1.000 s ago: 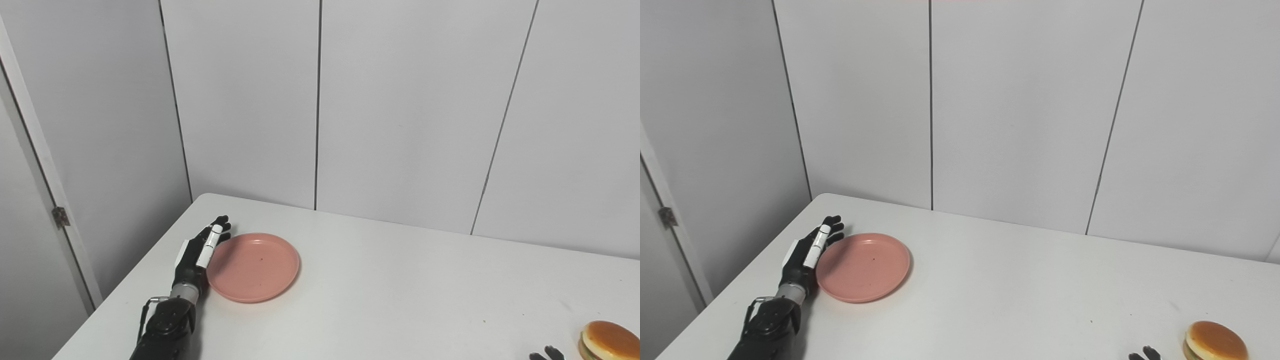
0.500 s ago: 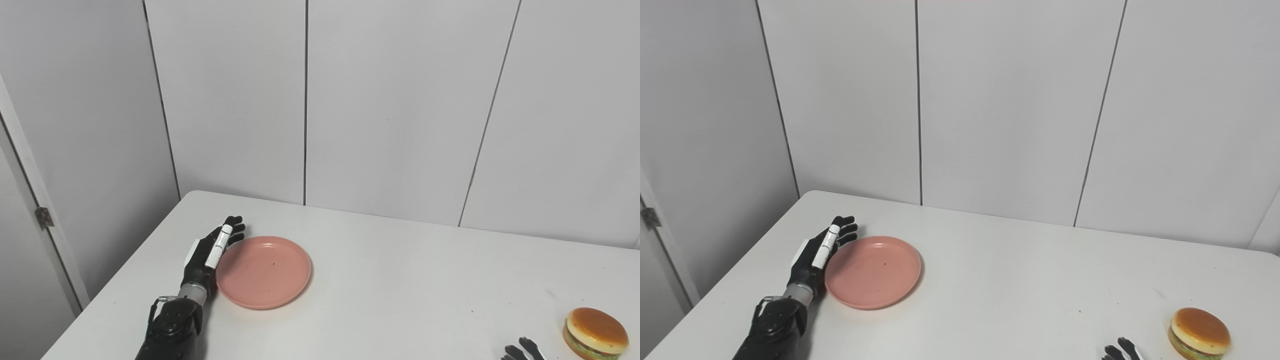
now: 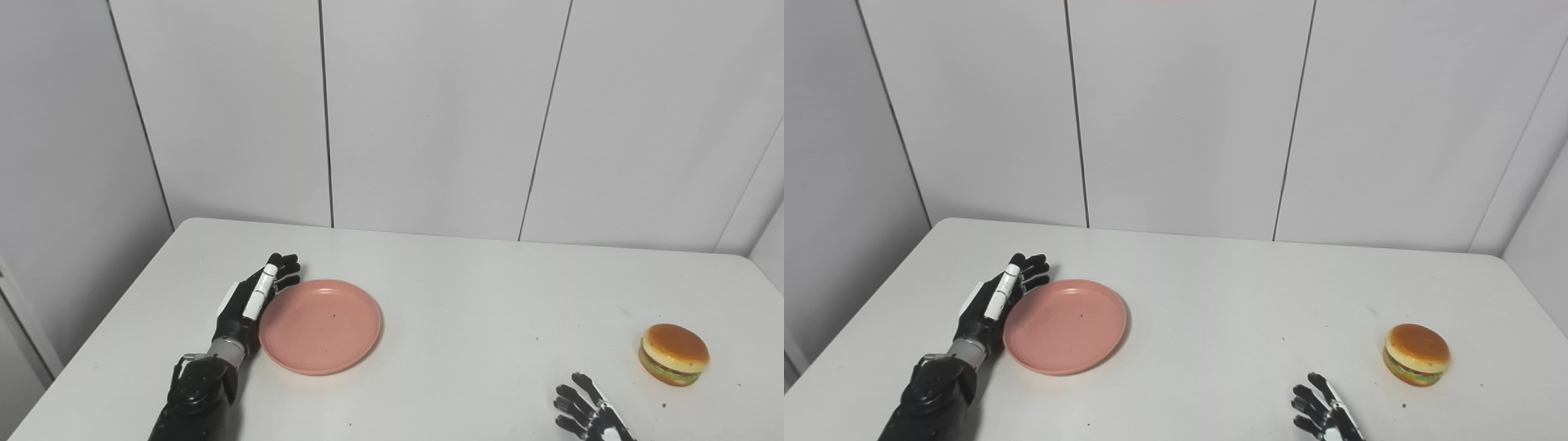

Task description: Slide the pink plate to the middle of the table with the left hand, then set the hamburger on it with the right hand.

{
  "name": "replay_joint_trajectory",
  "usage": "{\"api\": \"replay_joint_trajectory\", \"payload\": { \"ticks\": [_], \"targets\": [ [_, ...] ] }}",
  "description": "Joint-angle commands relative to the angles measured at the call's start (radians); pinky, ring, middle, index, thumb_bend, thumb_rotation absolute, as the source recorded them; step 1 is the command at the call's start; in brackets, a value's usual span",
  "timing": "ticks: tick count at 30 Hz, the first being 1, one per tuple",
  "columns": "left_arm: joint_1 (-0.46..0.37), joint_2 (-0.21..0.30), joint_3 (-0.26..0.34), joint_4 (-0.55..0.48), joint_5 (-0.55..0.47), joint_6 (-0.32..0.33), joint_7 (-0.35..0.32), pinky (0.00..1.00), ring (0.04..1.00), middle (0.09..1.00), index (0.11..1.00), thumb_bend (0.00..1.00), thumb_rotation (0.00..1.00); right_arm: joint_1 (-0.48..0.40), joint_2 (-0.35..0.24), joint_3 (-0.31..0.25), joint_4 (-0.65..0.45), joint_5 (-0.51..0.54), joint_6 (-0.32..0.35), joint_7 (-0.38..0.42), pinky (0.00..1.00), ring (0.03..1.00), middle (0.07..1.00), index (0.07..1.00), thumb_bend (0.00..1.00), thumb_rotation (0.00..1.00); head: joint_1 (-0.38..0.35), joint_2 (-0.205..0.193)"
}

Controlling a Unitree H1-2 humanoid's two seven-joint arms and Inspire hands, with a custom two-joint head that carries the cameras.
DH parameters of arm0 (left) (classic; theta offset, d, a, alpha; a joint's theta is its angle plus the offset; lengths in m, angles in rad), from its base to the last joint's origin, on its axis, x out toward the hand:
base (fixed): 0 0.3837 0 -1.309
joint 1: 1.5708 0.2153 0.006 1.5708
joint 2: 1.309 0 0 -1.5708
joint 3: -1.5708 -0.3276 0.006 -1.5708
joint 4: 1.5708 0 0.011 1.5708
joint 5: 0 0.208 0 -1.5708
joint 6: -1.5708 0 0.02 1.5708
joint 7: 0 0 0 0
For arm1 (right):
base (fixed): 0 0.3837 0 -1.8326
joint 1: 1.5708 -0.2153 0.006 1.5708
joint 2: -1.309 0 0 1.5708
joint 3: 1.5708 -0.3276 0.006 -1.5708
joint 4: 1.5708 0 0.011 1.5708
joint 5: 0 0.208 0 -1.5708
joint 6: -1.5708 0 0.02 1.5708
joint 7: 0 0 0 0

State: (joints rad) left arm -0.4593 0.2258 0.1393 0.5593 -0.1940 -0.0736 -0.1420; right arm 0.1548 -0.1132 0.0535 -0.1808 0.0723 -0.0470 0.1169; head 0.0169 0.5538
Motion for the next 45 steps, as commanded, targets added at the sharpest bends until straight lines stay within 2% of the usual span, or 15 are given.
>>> {"api": "replay_joint_trajectory", "payload": {
  "ticks": [1,4,10,15,21,28,31,35,41,45],
  "targets": [
    [-0.019,0.002,-0.007,-0.040,0.004,-0.002,-0.011,0.75,0.833,0.841,0.750,0.77,0.88,0.017,0.014,0.017,-0.006,-0.007,0.046,0.003,0.83,0.841,0.849,0.908,0.87,0.99,-0.017,0.008],
    [-0.017,-0.005,-0.008,-0.055,0.006,0.014,0.002,0.74,0.827,0.834,0.753,0.76,0.88,0.017,0.022,0.024,-0.017,-0.019,0.059,-0.002,0.83,0.842,0.851,0.909,0.87,0.99,-0.035,0.014],
    [-0.010,-0.022,-0.014,-0.126,0.038,0.086,0.050,0.74,0.832,0.840,0.741,0.76,0.90,0.012,0.039,0.048,-0.031,-0.050,0.080,-0.019,0.83,0.851,0.854,0.910,0.88,1.00,-0.099,0.034],
    [-0.007,-0.046,-0.015,-0.168,0.061,0.149,0.088,0.74,0.833,0.840,0.722,0.75,0.90,0.004,0.046,0.061,-0.031,-0.061,0.091,-0.030,0.84,0.860,0.855,0.908,0.90,0.99,-0.117,0.039],
    [0.014,-0.078,-0.027,-0.213,0.072,0.199,0.104,0.75,0.832,0.836,0.729,0.75,0.90,-0.001,0.043,0.073,-0.030,-0.058,0.095,-0.036,0.84,0.863,0.858,0.916,0.90,0.99,-0.125,0.048],
    [0.048,-0.109,-0.058,-0.262,0.096,0.222,0.113,0.77,0.837,0.828,0.723,0.76,0.92,-0.006,0.042,0.082,-0.032,-0.062,0.094,-0.042,0.83,0.856,0.852,0.910,0.90,0.99,-0.134,0.056],
    [0.064,-0.121,-0.074,-0.281,0.110,0.231,0.120,0.75,0.834,0.824,0.718,0.76,0.93,-0.005,0.039,0.085,-0.030,-0.067,0.087,-0.043,0.83,0.856,0.854,0.911,0.90,1.00,-0.134,0.046],
    [0.079,-0.151,-0.072,-0.309,0.102,0.269,0.139,0.76,0.833,0.818,0.702,0.77,0.90,-0.004,0.038,0.088,-0.025,-0.071,0.079,-0.043,0.82,0.857,0.852,0.905,0.90,1.00,-0.138,0.044],
    [0.083,-0.170,-0.087,-0.324,0.115,0.275,0.139,0.76,0.835,0.830,0.706,0.72,0.93,-0.007,0.036,0.089,-0.019,-0.065,0.077,-0.038,0.84,0.861,0.858,0.916,0.88,0.99,-0.142,0.045],
    [0.085,-0.175,-0.095,-0.359,0.117,0.293,0.140,0.75,0.832,0.832,0.707,0.70,0.96,-0.006,0.036,0.095,-0.034,-0.073,0.086,-0.040,0.84,0.860,0.862,0.922,0.87,1.00,-0.153,0.064]
  ]
}}
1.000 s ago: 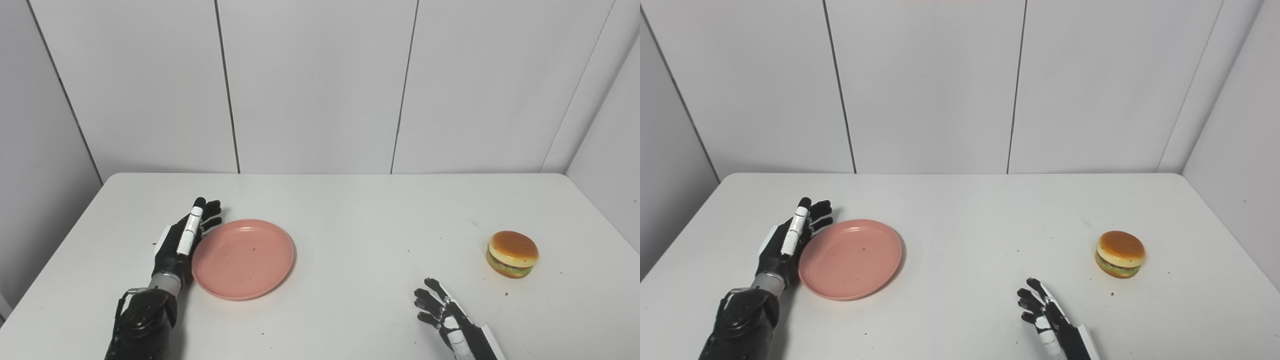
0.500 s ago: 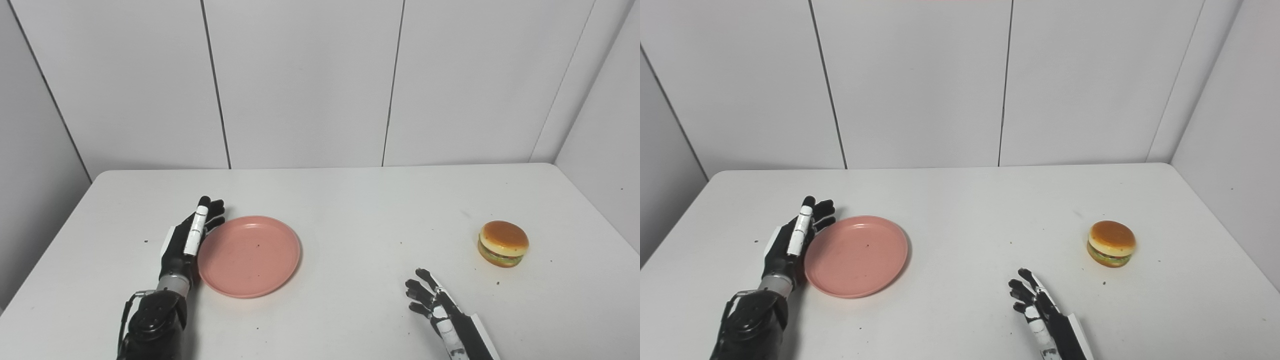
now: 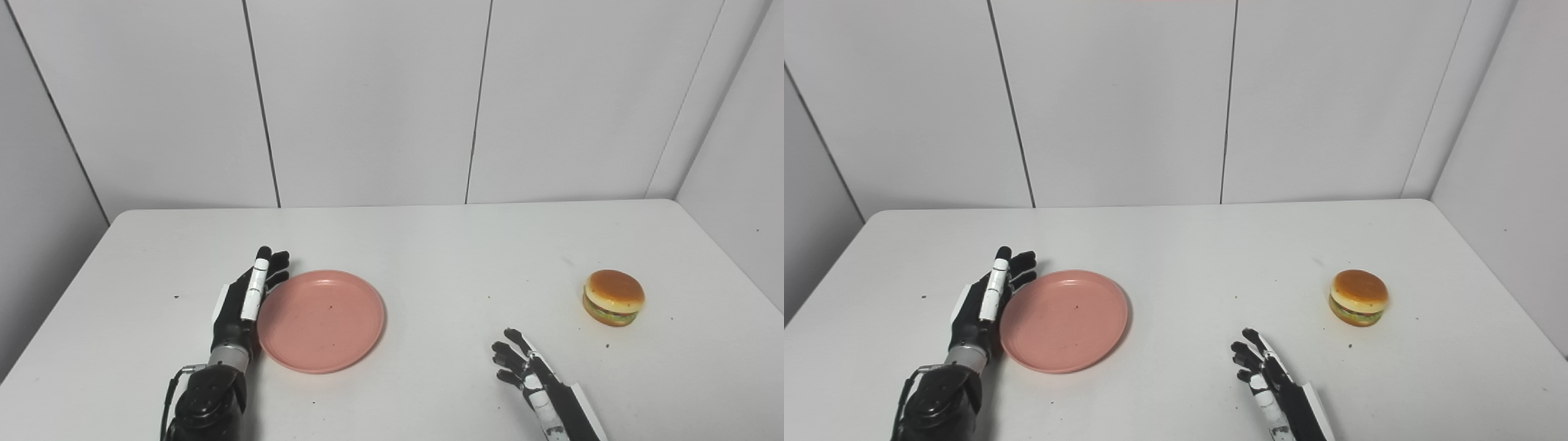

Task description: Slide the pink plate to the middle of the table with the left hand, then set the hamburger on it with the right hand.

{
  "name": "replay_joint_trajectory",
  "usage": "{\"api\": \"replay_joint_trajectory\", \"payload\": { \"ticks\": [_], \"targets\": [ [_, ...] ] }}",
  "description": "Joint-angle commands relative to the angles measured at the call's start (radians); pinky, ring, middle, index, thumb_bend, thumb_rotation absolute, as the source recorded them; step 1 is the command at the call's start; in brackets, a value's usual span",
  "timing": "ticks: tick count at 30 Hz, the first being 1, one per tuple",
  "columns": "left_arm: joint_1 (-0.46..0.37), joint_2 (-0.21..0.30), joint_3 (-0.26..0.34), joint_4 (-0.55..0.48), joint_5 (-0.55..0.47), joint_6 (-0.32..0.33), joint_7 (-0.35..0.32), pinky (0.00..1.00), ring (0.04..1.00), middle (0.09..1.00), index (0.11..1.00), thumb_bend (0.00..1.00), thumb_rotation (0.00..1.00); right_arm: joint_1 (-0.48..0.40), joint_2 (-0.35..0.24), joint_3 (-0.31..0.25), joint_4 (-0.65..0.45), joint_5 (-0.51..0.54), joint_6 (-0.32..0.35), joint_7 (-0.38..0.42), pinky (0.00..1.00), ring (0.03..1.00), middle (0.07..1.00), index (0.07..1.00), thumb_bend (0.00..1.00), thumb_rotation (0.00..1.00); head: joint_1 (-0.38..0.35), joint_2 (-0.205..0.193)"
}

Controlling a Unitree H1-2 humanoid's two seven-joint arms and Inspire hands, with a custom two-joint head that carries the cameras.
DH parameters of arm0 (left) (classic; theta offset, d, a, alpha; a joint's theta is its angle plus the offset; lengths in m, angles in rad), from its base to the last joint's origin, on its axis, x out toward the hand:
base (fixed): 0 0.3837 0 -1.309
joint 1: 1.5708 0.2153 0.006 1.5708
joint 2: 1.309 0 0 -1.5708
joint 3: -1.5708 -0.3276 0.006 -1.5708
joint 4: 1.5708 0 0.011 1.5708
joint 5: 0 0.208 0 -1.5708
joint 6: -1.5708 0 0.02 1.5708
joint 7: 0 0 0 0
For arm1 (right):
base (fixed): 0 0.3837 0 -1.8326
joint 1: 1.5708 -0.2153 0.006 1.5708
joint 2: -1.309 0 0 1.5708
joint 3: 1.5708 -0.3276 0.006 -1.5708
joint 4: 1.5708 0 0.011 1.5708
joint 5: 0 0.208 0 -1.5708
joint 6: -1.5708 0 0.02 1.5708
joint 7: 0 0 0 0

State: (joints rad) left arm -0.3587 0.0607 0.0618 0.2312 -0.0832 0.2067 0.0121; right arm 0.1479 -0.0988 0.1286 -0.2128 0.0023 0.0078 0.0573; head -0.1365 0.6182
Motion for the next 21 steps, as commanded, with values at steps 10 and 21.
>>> {"api": "replay_joint_trajectory", "payload": {
  "ticks": [10,21],
  "targets": [
    [0.009,-0.059,-0.027,-0.116,0.017,0.064,0.016,0.77,0.841,0.865,0.720,0.74,0.95,0.003,0.028,0.034,-0.036,-0.021,0.053,0.015,0.83,0.855,0.857,0.914,0.84,1.00,-0.023,0.032],
    [0.009,-0.095,-0.024,-0.141,0.022,0.079,0.034,0.80,0.866,0.885,0.735,0.73,0.95,-0.005,0.039,0.054,-0.046,-0.037,0.070,0.003,0.84,0.862,0.862,0.917,0.82,0.99,-0.057,0.042]
  ]
}}
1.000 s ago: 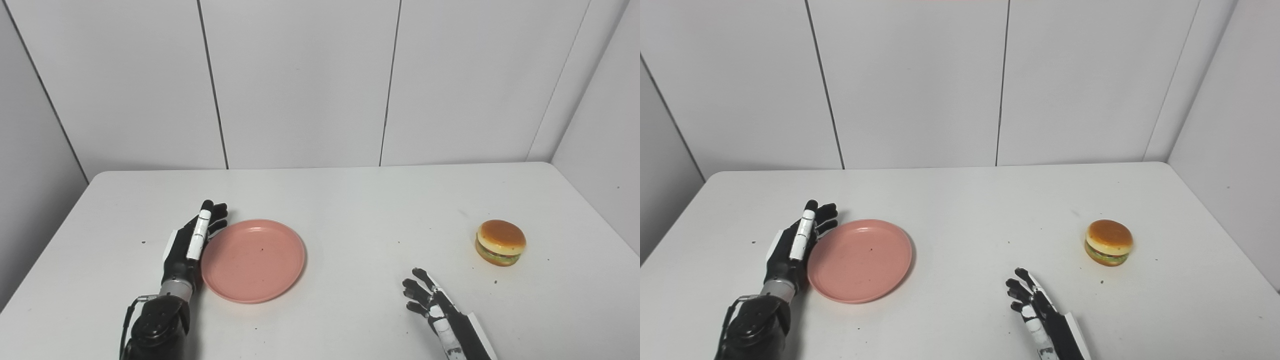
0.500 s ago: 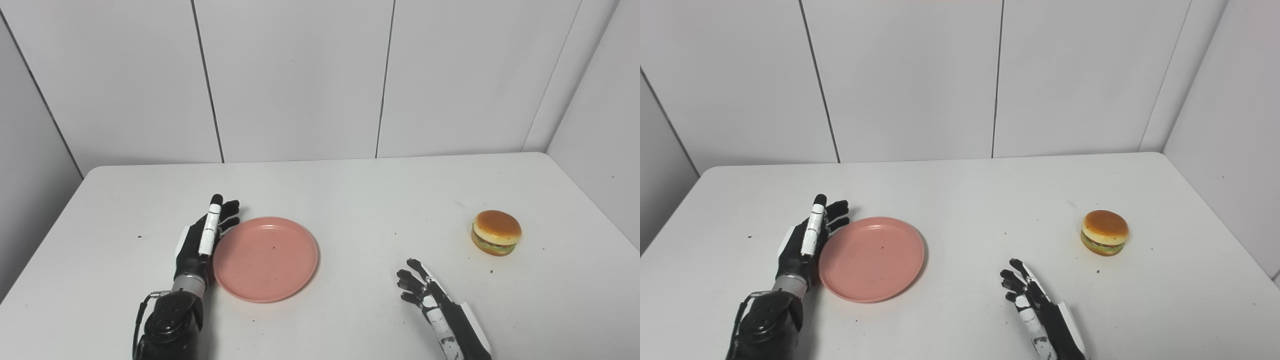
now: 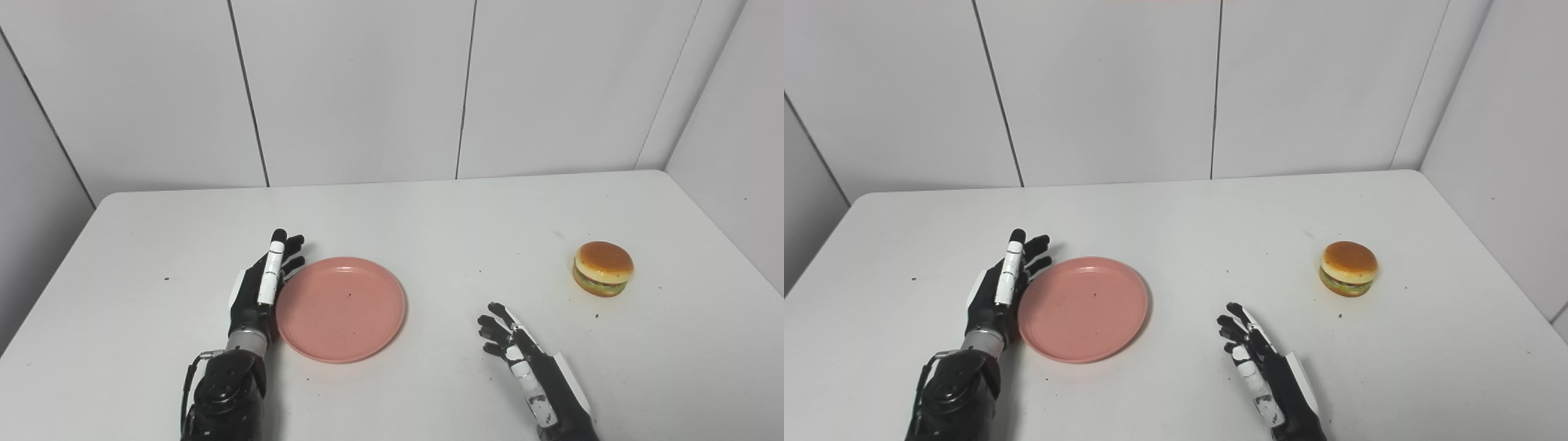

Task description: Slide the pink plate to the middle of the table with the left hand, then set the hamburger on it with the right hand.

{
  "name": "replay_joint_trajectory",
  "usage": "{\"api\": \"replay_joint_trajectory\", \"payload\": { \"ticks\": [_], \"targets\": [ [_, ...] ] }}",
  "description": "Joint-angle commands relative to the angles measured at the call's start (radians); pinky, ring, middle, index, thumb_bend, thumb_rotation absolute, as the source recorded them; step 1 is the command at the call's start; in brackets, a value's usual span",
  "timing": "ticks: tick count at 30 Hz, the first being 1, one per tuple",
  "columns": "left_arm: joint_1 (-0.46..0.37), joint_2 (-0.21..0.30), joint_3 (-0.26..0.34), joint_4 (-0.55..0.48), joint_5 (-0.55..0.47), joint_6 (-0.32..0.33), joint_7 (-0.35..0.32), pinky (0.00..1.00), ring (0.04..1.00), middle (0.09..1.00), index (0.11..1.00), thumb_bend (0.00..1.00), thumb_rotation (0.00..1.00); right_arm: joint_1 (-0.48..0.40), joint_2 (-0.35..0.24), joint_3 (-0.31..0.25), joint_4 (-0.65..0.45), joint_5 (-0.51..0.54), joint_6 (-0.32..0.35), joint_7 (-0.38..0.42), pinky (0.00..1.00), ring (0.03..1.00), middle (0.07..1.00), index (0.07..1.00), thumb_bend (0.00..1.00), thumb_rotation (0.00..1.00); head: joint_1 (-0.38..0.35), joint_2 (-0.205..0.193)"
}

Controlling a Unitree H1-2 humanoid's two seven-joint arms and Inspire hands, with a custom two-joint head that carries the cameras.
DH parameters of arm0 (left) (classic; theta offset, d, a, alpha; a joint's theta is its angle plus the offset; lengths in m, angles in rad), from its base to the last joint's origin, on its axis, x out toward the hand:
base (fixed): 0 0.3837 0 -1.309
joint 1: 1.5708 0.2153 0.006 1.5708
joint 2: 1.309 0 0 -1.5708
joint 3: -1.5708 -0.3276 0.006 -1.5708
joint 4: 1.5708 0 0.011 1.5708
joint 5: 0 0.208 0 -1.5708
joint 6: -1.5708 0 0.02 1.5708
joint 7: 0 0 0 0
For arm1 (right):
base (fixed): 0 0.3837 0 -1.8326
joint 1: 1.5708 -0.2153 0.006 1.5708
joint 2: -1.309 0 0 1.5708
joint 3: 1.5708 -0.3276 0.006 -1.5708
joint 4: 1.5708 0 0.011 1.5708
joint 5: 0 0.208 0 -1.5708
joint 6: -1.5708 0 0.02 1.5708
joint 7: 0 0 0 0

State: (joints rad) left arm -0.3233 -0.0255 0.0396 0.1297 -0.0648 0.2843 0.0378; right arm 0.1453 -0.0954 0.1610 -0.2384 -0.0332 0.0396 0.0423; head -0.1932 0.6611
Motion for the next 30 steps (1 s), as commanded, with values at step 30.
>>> {"api": "replay_joint_trajectory", "payload": {
  "ticks": [30],
  "targets": [
    [0.022,-0.068,-0.004,-0.106,-0.036,-0.018,-0.012,0.95,0.915,0.918,0.721,0.67,0.92,-0.027,0.061,0.093,0.078,-0.082,-0.045,-0.052,0.77,0.844,0.864,0.911,0.76,1.00,-0.199,-0.076]
  ]
}}
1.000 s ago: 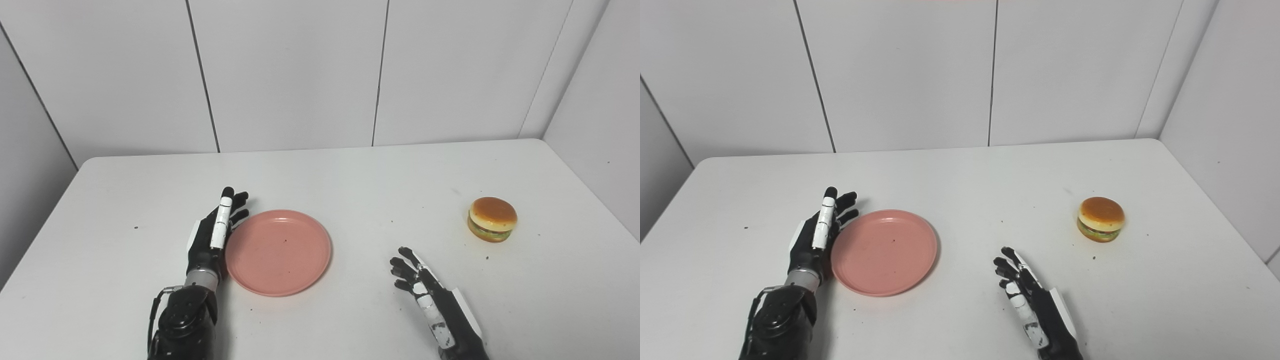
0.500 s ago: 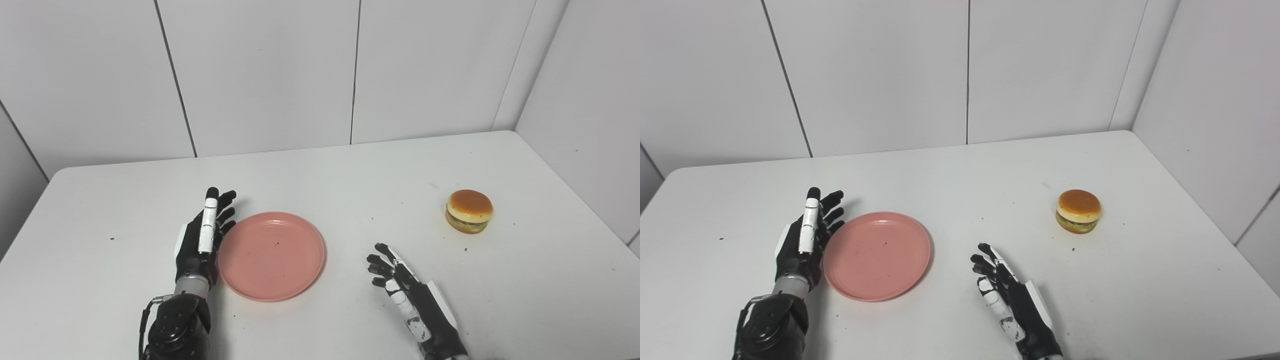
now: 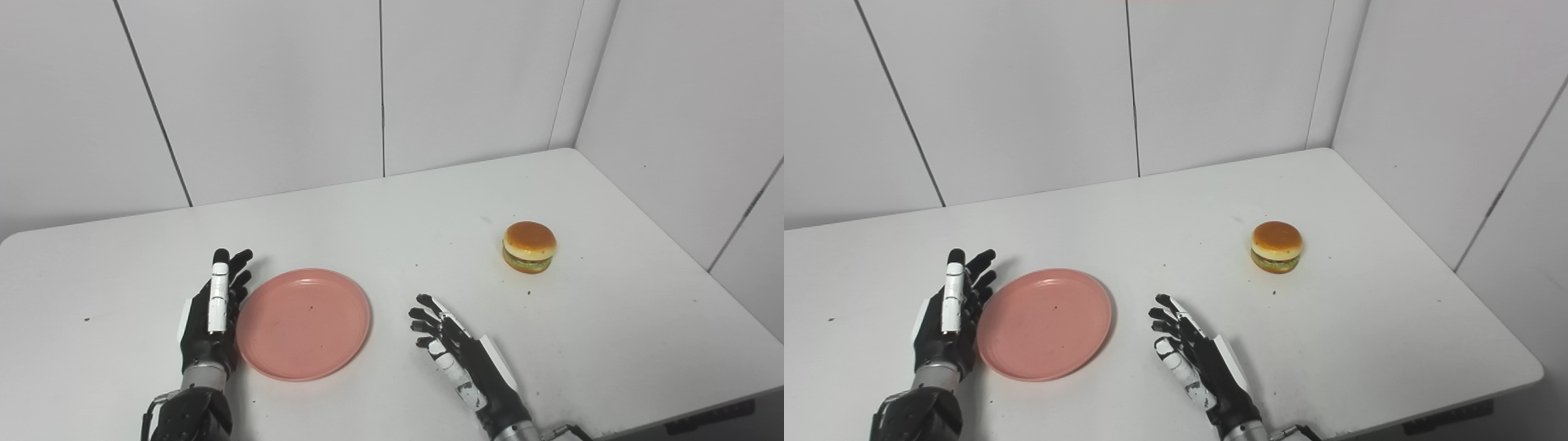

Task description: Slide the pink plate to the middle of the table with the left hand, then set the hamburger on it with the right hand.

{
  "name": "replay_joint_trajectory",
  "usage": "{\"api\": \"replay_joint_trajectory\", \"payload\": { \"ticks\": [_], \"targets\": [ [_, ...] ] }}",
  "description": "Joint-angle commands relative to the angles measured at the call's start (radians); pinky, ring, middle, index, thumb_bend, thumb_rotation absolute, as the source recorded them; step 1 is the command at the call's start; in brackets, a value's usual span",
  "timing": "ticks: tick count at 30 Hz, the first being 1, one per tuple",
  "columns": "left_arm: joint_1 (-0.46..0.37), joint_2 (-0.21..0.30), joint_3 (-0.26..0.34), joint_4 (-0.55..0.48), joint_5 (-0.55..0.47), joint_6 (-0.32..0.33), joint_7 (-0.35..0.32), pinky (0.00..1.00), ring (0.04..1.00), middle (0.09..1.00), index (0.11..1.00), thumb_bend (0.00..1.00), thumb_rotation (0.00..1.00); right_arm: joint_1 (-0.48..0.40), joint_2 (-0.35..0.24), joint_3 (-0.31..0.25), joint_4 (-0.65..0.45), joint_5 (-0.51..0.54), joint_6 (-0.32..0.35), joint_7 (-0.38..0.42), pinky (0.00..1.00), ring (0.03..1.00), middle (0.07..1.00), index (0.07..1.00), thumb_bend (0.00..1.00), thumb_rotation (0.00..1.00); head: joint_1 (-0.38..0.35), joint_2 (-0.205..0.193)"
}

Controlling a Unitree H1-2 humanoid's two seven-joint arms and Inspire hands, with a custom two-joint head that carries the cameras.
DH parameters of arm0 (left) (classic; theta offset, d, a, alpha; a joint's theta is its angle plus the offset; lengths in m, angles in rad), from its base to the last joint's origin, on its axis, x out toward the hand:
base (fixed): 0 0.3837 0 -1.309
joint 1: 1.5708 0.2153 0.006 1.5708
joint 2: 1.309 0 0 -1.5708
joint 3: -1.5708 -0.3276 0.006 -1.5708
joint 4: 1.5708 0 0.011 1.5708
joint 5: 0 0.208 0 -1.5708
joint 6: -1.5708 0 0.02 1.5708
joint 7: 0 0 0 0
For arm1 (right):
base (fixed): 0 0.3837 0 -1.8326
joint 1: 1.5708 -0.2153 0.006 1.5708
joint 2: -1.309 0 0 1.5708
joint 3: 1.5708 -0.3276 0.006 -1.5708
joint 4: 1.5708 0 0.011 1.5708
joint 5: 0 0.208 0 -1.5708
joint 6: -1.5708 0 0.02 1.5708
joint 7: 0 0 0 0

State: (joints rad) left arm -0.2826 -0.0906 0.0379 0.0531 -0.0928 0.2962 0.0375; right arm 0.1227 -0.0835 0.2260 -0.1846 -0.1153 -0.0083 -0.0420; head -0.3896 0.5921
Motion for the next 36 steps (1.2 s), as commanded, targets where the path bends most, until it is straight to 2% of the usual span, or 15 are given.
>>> {"api": "replay_joint_trajectory", "payload": {
  "ticks": [1,5,12,14,19,21,25,31,36],
  "targets": [
    [-0.017,-0.004,-0.004,-0.030,-0.010,-0.029,-0.013,0.95,0.915,0.918,0.722,0.67,0.92,-0.005,0.048,0.029,0.028,0.000,-0.002,0.031,0.77,0.844,0.864,0.911,0.76,1.00,-0.002,-0.007],
    [-0.016,-0.006,-0.017,-0.029,-0.002,-0.028,-0.015,0.91,0.902,0.906,0.729,0.67,0.93,-0.005,0.049,0.025,0.032,0.001,-0.005,0.023,0.77,0.850,0.866,0.918,0.78,1.00,-0.003,-0.010],
    [-0.018,0.000,-0.035,0.001,0.009,-0.044,-0.018,0.92,0.908,0.907,0.730,0.67,0.95,0.003,0.059,-0.008,0.005,0.007,-0.036,-0.020,0.76,0.847,0.868,0.913,0.78,0.98,0.005,-0.021],
    [-0.020,0.000,-0.036,0.008,0.005,-0.043,-0.021,0.93,0.912,0.909,0.734,0.67,0.95,0.004,0.064,-0.022,-0.032,0.020,-0.031,-0.027,0.77,0.849,0.867,0.907,0.79,0.98,0.009,-0.025],
    [-0.027,0.000,-0.037,0.032,-0.001,-0.052,-0.035,0.95,0.927,0.925,0.732,0.67,0.95,-0.017,0.047,-0.049,-0.187,0.031,0.042,-0.018,0.78,0.855,0.878,0.918,0.81,0.91,0.008,-0.045],
    [-0.027,-0.005,-0.036,0.040,-0.002,-0.054,-0.031,0.95,0.922,0.921,0.726,0.68,0.94,-0.041,0.023,-0.062,-0.230,-0.004,0.045,-0.015,0.77,0.852,0.871,0.912,0.80,0.92,0.010,-0.058],
    [-0.023,-0.008,-0.037,0.051,-0.003,-0.056,-0.032,0.95,0.924,0.924,0.725,0.68,0.95,-0.099,-0.029,-0.101,-0.273,-0.049,0.003,0.002,0.75,0.827,0.829,0.875,0.78,0.94,0.011,-0.079],
    [-0.015,-0.017,-0.033,0.055,-0.018,-0.063,-0.032,0.95,0.924,0.925,0.726,0.66,0.95,-0.179,-0.078,-0.155,-0.340,-0.088,0.074,0.046,0.79,0.832,0.806,0.853,0.91,0.92,0.013,-0.090],
    [-0.006,-0.016,-0.039,0.048,-0.019,-0.062,-0.034,0.96,0.927,0.913,0.730,0.66,0.95,-0.247,-0.136,-0.203,-0.383,-0.107,0.136,0.094,0.72,0.804,0.799,0.857,0.89,0.86,0.017,-0.088]
  ]
}}
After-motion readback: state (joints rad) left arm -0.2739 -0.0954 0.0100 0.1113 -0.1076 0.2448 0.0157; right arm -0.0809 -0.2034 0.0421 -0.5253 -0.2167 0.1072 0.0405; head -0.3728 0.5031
